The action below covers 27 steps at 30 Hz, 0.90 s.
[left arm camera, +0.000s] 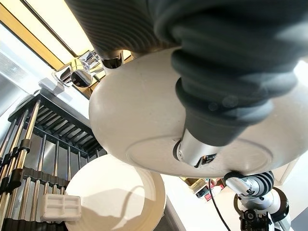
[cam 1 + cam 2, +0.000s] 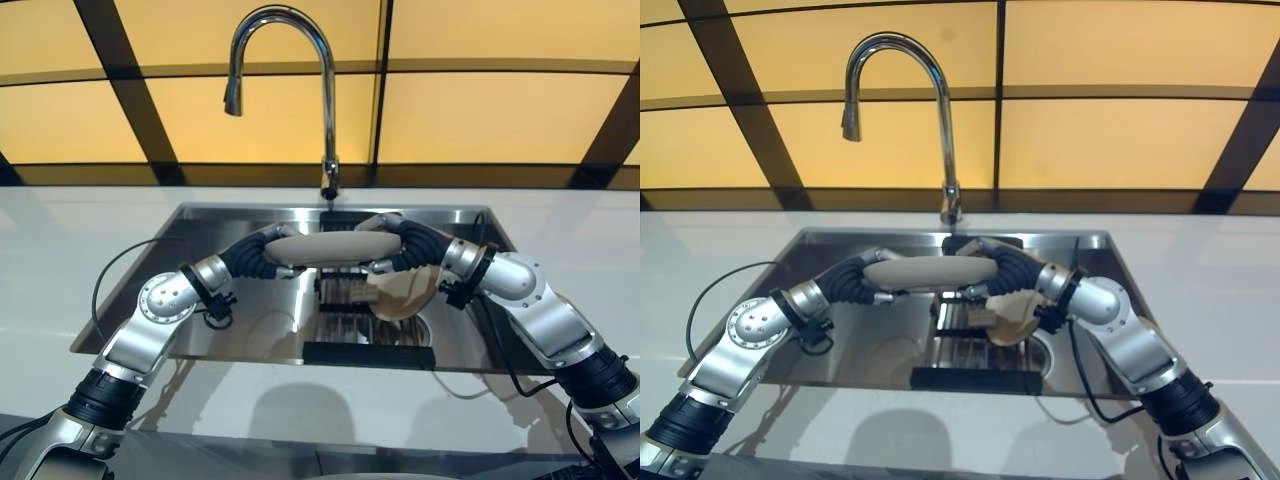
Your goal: Pick up plates and place into dishwasher.
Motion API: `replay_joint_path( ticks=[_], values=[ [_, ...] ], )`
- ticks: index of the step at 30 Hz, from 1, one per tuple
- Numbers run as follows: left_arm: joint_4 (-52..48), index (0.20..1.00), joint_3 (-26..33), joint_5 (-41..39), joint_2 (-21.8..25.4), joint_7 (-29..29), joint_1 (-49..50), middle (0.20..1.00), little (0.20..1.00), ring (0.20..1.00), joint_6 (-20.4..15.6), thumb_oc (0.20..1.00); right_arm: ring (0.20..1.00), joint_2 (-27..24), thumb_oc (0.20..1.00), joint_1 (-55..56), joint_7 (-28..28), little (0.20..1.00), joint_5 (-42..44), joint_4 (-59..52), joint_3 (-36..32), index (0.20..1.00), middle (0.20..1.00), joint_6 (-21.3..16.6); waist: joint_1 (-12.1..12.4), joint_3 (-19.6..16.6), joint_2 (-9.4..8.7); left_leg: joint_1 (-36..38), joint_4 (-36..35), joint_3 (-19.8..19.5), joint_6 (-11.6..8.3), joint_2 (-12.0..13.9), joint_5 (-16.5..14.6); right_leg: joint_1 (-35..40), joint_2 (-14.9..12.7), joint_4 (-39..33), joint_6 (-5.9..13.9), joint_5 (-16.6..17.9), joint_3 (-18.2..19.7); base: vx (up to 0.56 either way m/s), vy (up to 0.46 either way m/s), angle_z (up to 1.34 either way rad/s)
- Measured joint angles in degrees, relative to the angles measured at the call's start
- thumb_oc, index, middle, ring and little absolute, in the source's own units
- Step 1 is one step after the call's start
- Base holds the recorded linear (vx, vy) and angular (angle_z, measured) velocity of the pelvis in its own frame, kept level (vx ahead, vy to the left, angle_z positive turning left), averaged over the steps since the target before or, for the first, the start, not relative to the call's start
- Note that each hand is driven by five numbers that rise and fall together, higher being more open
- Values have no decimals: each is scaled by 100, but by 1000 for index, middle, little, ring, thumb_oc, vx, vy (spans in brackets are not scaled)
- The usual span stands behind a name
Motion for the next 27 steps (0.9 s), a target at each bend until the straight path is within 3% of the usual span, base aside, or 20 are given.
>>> replay_joint_path(
  ticks=[13, 14, 15, 16, 21, 27],
  values=[
    [0, 200, 0, 0, -26, -3, 16, 200, 200, 200, 12, 200, 200, 3, 200, 1, -43, 200, -86, 0, -2, 200, 200, -39, -6, -1, 1, 38, 1, 6, 0, 1, 0, 28, -4, 0, -1, 1, 5, 0, 0, 0],
    [-1, 485, 0, -2, -39, 12, 16, 485, 485, 485, 48, 485, 200, 5, 200, 1, -57, 200, -111, 0, -2, 200, 200, -44, -6, -1, 1, 48, 0, 6, 0, 1, 0, 37, -4, 0, -1, 1, 5, 0, 0, 0],
    [-1, 849, 1, -4, -81, 26, 16, 849, 849, 849, 112, 849, 200, 5, 200, 2, -69, 200, -129, 1, -4, 200, 200, -44, -6, -1, 1, 57, 0, 6, 0, 1, 0, 47, -4, 0, -1, 1, 5, 0, 0, 0],
    [-1, 1000, 3, -6, -130, 58, 28, 1000, 1000, 1000, 159, 1000, 200, 5, 200, 2, -82, 200, -169, 4, -10, 200, 200, -44, -6, -1, 1, 59, -1, 6, 0, 1, 0, 48, -5, 0, 0, 0, 6, 0, 0, 0],
    [-9, 1000, 187, -391, -715, 449, 58, 1000, 1000, 1000, 369, 1000, 200, 83, 200, 63, -254, 200, -413, 14, -7, 200, 200, -38, -3, -2, 1, 64, 0, 5, 0, 3, 0, 55, -3, 0, -1, 1, 8, -13, 0, 0],
    [-26, 1000, 292, -460, -845, 654, 78, 1000, 1000, 1000, 381, 1000, 200, 113, 200, 112, -539, 200, -591, 20, -100, 200, 200, -35, -6, -4, -2, 63, 0, 12, 0, 3, 0, 50, -1, 1, -1, 1, 14, -40, 5, -1]
  ],
)
